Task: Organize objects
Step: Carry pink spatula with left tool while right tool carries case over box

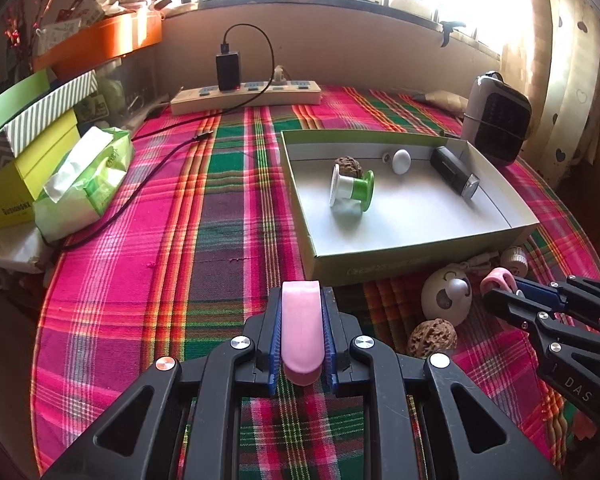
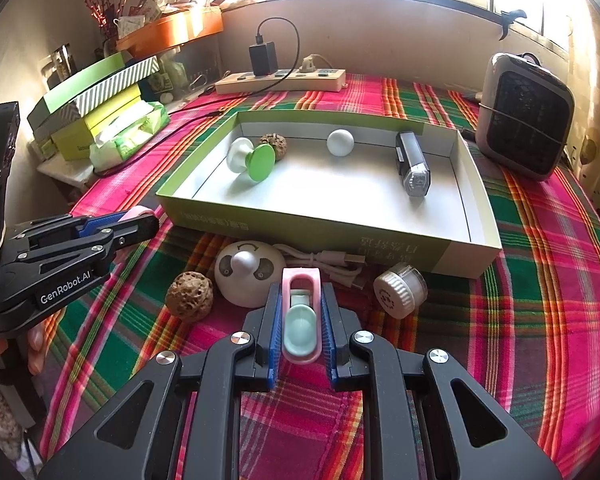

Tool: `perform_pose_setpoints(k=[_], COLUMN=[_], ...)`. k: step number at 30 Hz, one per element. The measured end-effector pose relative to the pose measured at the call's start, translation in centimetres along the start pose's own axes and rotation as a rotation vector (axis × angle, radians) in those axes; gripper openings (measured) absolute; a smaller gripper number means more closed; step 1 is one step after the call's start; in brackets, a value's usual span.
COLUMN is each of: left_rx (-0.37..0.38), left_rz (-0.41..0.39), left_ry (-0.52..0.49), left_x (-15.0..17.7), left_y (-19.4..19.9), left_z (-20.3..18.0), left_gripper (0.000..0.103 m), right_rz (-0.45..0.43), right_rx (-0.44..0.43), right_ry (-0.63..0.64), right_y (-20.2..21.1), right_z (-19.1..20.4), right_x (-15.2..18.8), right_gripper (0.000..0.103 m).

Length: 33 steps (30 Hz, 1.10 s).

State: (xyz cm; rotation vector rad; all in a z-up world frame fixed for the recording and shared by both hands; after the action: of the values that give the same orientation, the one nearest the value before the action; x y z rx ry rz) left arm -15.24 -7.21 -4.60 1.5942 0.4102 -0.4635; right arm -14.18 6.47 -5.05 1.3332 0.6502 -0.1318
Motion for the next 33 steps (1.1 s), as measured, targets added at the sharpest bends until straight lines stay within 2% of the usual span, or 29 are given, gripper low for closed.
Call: perform_pose_setpoints(k=[33], left_rx=[0.029], left_rz=[-0.07], left_ry=[-0.038], left_x=[-2.0], left_y=[2.9], left_z=[-2.1], left_gripper=[0.016], right_rz=[-0.07], right_rx=[-0.028], right_ry=[-0.019], right_y=[3.1], right_z=[-0.2], right_x=[-1.6], right_gripper=[0.018])
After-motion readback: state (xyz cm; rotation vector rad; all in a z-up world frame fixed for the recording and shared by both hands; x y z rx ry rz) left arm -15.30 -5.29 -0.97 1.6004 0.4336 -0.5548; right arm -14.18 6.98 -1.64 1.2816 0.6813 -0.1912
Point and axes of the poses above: each gripper's, at about its wrist camera, not at the fingertips, and y roughly against the way its jaws point, z to its left, x to its underside, the point moved 9 cm from there along -y, roughly the way its jaws point, and after that the axes turned 10 degrees about z, right-handed, at the moved point
